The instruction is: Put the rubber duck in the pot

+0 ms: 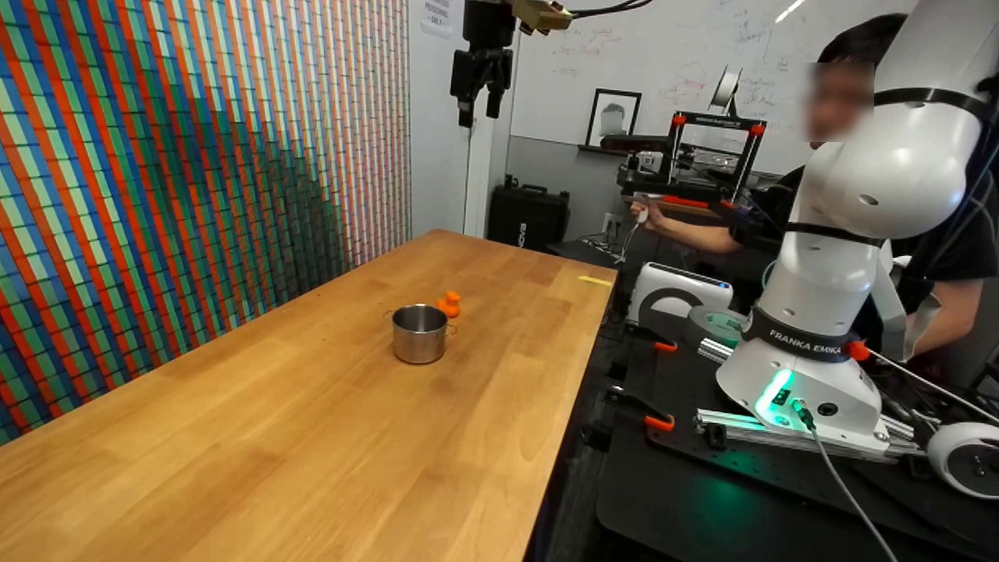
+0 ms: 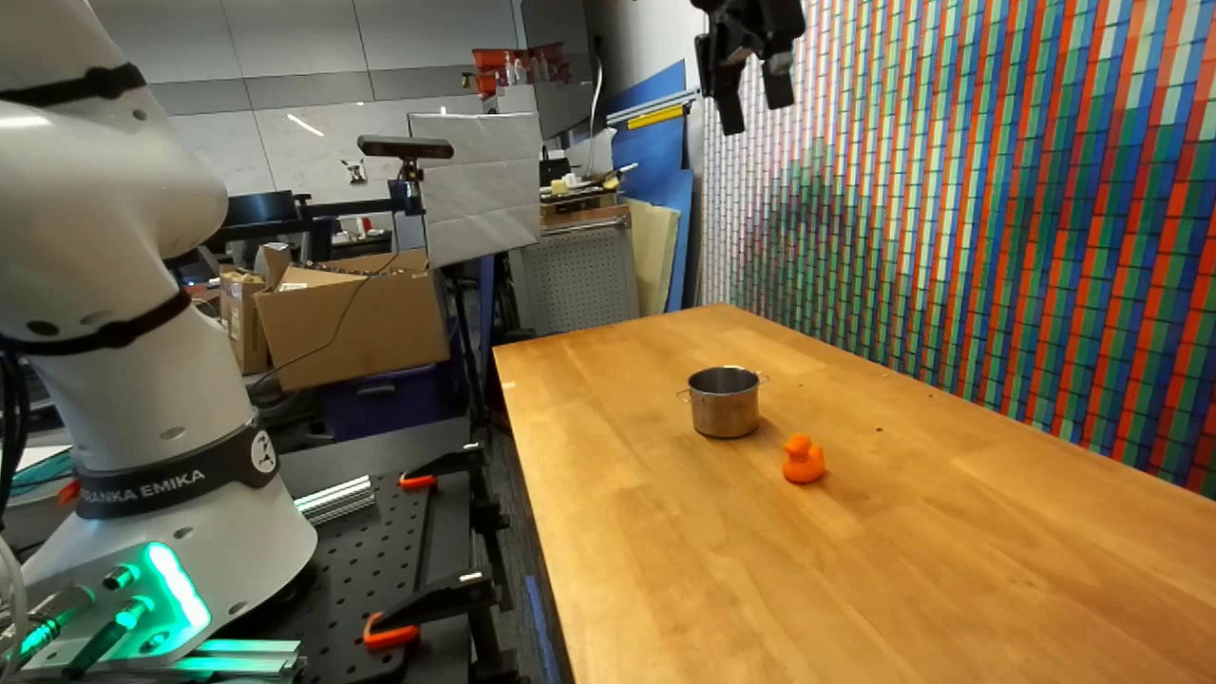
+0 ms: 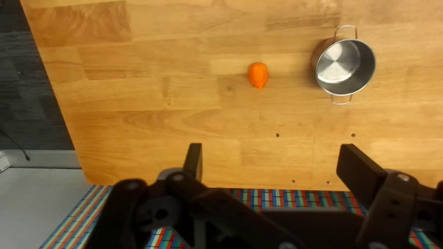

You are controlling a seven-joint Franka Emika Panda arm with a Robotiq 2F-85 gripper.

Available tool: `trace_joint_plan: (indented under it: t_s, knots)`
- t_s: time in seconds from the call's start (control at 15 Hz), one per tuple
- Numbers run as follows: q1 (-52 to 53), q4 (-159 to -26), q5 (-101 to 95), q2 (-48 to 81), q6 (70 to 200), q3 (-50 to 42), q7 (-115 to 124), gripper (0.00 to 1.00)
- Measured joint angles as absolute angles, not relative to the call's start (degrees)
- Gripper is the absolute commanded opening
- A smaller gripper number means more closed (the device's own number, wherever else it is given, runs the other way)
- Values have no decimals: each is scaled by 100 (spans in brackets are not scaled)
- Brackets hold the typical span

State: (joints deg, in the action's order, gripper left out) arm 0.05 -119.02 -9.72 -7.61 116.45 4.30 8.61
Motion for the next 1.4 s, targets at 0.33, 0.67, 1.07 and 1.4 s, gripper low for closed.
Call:
trace_joint_plan:
  t_s: [0.33,0.67,1.07,1.4]
  knots:
    - [-77,-11471,-975,428,12069,119,831,100]
    - [-57,-11460,-900,1470,12442,110,791,100]
    - [-54,-11476,-856,2436,13016,101,652,100]
    - [-51,-11501,-858,3005,13792,86,540,100]
